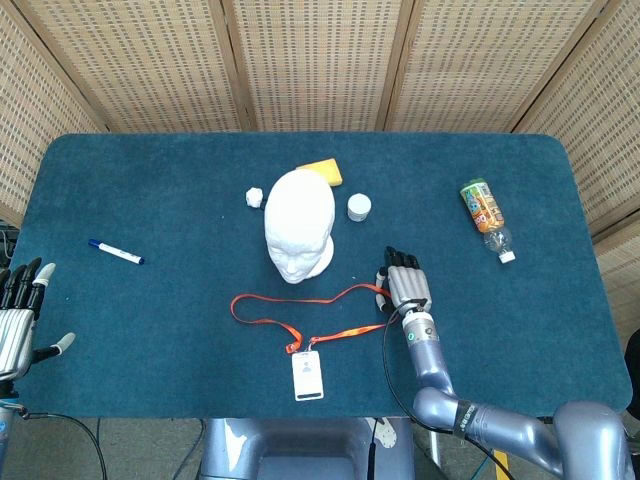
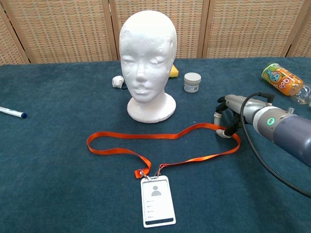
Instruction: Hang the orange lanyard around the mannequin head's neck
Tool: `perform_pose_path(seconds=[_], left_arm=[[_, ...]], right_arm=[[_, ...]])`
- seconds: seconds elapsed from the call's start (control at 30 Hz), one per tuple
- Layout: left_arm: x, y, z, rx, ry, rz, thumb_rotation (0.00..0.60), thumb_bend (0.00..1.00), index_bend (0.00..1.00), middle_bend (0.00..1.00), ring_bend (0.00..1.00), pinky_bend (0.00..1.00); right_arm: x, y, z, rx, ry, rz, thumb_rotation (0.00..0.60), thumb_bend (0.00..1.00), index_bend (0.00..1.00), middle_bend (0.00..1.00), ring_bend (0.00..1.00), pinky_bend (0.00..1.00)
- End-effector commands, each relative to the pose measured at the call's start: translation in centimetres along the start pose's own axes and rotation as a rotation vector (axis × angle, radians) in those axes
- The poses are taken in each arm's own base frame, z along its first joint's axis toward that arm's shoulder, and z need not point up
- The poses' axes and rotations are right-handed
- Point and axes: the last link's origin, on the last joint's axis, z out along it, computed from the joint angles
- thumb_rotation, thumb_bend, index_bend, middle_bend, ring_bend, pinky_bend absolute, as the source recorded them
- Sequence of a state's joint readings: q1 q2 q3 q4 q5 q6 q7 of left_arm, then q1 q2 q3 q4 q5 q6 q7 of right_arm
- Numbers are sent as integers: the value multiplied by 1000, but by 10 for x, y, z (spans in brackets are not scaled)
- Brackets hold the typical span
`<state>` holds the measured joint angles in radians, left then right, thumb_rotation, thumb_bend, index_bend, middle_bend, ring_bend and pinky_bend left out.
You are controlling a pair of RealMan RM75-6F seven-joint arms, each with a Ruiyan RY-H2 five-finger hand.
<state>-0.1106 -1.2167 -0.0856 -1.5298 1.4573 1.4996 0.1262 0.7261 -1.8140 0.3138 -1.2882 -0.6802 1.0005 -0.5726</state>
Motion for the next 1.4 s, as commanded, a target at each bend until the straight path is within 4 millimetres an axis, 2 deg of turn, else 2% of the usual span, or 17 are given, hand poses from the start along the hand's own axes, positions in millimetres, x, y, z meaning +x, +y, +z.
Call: perform_pose_path(seconds=[0.03,0.2,0.5,0.6,0.7,0.83,0.97,1.1,1.2,1.33,1.4], left_arm=[[0,0,0,0,0,0,600,0,0,0,0,0],[0,0,0,0,2,0,600,0,0,0,0,0],[-4,3,0,-9,-21,-7,600,0,0,0,0,0],[-7,10,2,-30,-47,-33,600,0,1,0,0,0],[-9,23,8,-68,-65,-55,600,23,80,0,0,0],[-16,60,32,-158,-101,-74,600,109,207,0,0,0],[-29,100,65,-229,-156,-93,600,114,321,0,0,0],[-44,134,83,-293,-211,-127,600,117,354,0,0,0],[-56,170,92,-354,-254,-124,600,123,358,0,0,0],[-68,204,100,-390,-288,-114,600,157,364,0,0,0],[-71,214,102,-396,-295,-120,600,183,372,0,0,0]], right_arm=[[0,-1,0,2,1,2,600,407,526,0,0,0],[-1,-2,0,6,5,0,600,412,601,0,0,0],[-3,2,1,11,18,-22,600,434,658,0,0,0],[-2,4,-1,21,21,-22,600,434,664,0,0,0],[-1,5,-2,31,26,-17,600,434,667,0,0,0],[3,6,-7,50,35,-14,600,434,667,0,0,0],[6,6,-10,65,43,-14,600,434,667,0,0,0],[7,5,-12,72,42,-13,600,434,672,0,0,0],[8,5,-11,73,42,-12,600,434,674,0,0,0],[10,4,-11,75,41,-18,600,434,680,0,0,0],[9,3,-11,76,38,-15,600,434,680,0,0,0]])
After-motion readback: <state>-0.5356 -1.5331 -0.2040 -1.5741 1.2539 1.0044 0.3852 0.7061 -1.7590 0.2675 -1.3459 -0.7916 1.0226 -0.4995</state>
